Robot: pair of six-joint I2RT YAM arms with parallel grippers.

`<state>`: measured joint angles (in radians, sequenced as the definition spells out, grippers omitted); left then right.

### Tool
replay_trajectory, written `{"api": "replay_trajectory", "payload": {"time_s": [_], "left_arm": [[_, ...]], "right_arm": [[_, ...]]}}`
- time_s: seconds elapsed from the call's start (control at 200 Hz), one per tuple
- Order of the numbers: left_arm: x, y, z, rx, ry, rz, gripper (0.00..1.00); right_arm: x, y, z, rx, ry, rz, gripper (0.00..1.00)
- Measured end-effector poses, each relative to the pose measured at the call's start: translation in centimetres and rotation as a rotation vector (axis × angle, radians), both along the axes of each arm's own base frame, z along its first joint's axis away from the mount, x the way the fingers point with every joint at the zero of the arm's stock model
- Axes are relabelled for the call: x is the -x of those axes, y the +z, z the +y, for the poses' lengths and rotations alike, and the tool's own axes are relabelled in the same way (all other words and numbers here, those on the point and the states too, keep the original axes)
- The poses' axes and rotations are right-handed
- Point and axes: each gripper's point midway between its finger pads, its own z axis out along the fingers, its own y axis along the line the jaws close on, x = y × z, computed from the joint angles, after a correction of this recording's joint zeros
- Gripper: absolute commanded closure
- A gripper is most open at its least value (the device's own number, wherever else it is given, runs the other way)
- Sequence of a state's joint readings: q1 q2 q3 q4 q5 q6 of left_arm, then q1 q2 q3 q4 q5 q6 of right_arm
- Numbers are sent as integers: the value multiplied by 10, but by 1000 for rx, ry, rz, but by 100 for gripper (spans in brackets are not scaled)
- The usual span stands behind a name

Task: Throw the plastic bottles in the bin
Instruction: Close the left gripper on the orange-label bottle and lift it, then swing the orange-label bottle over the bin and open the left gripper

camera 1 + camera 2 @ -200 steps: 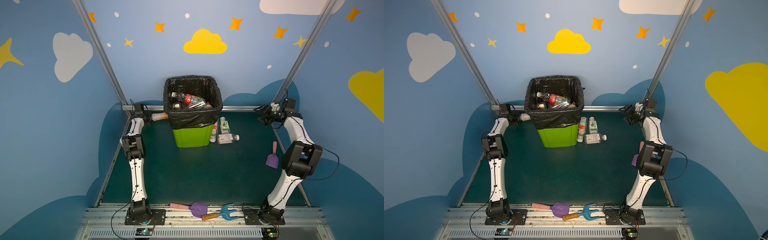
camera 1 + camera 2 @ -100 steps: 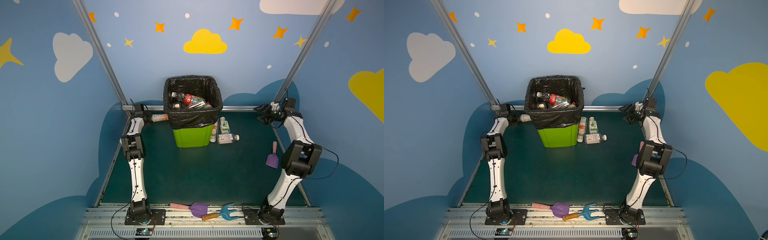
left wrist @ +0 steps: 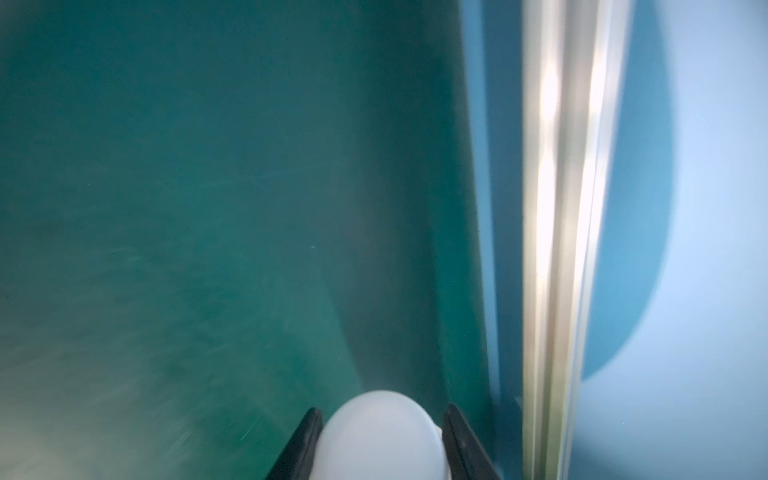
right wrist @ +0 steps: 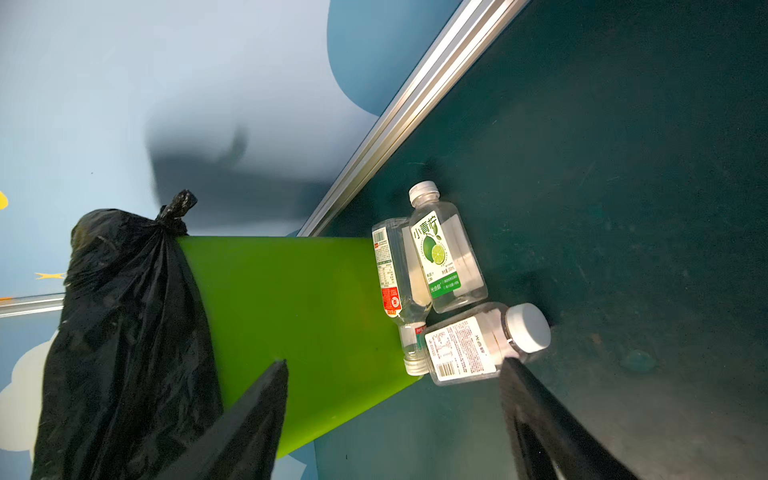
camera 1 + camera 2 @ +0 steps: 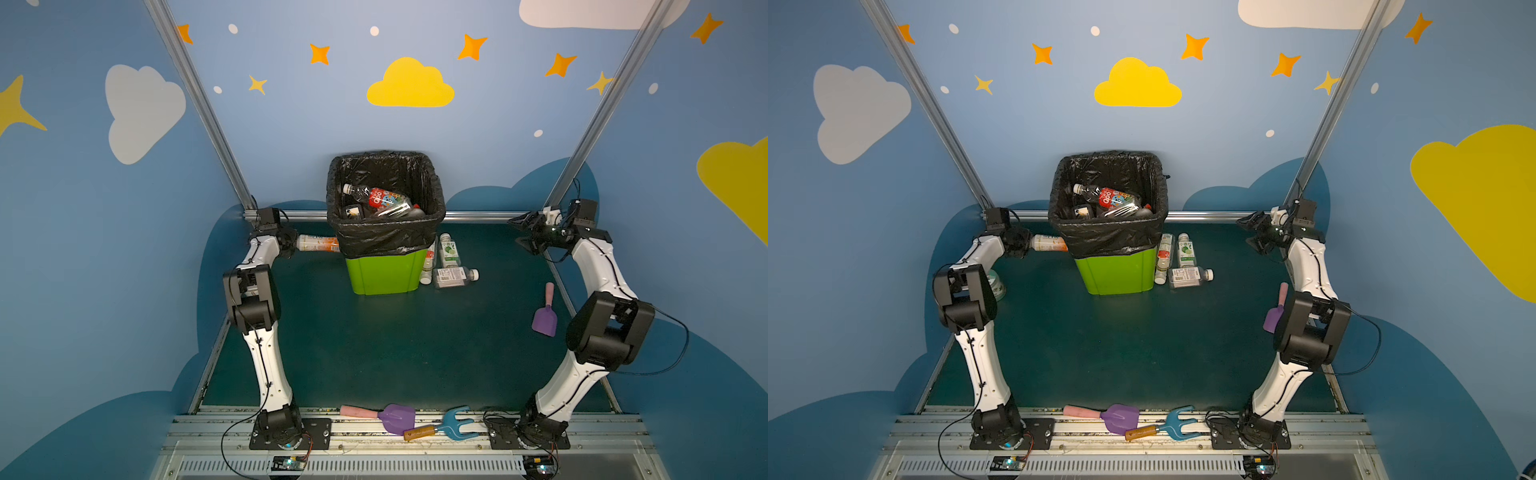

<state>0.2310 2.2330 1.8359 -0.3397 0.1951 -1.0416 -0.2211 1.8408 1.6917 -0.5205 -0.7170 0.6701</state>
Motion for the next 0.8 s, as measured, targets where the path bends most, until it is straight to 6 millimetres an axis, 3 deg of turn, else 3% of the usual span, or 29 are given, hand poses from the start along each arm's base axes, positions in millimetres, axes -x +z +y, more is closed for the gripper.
{"api": "replay_trajectory", "payload": {"time_s": [0.11, 0.26, 0.466, 0.691, 0.796], "left_arm": [[19, 19, 3, -32, -12, -15, 75], [44, 69, 11, -115, -25, -66, 75], [85, 175, 24, -291, -18, -201, 75], [162, 268, 34, -446, 68, -353, 75], [192, 323, 28, -512, 100, -477, 75]], "right_arm": [[9, 8, 3, 4, 8, -18, 21], [21, 12, 7, 9, 19, -26, 21], [33, 12, 15, 6, 36, -22, 21], [42, 17, 27, 10, 60, -33, 21], [45, 21, 31, 13, 71, -42, 21]]}}
